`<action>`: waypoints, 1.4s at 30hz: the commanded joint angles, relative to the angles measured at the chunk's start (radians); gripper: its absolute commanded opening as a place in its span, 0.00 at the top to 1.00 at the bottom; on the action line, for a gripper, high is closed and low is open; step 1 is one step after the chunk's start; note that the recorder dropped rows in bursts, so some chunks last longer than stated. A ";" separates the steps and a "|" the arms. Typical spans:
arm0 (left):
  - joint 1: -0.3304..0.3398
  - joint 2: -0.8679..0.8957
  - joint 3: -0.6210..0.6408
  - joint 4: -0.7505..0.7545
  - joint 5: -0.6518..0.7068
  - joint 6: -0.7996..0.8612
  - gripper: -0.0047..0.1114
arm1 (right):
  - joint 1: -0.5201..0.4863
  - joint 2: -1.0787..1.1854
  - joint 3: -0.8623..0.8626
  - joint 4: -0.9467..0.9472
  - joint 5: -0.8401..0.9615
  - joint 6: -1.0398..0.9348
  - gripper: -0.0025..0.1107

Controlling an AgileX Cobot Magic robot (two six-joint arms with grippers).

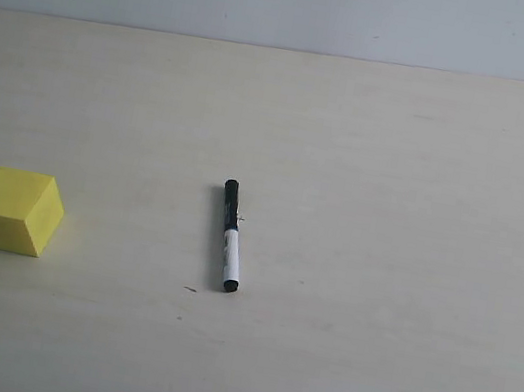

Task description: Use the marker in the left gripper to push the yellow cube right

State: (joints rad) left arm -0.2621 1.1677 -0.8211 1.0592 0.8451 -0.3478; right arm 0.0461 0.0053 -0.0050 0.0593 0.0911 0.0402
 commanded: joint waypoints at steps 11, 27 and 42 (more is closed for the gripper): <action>-0.200 0.246 -0.236 -1.476 -0.109 0.481 0.96 | -0.001 -0.005 0.005 0.002 -0.010 -0.002 0.98; -0.436 0.614 -0.443 -1.519 -0.331 0.288 0.96 | -0.001 -0.005 0.005 0.002 -0.010 -0.002 0.98; -0.557 0.929 -0.844 -0.992 0.238 -0.360 0.42 | -0.001 -0.005 0.005 0.002 -0.010 -0.002 0.98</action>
State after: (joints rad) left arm -0.8204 2.0498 -1.6256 0.0582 0.9725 -0.6394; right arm 0.0461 0.0053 -0.0050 0.0593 0.0911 0.0402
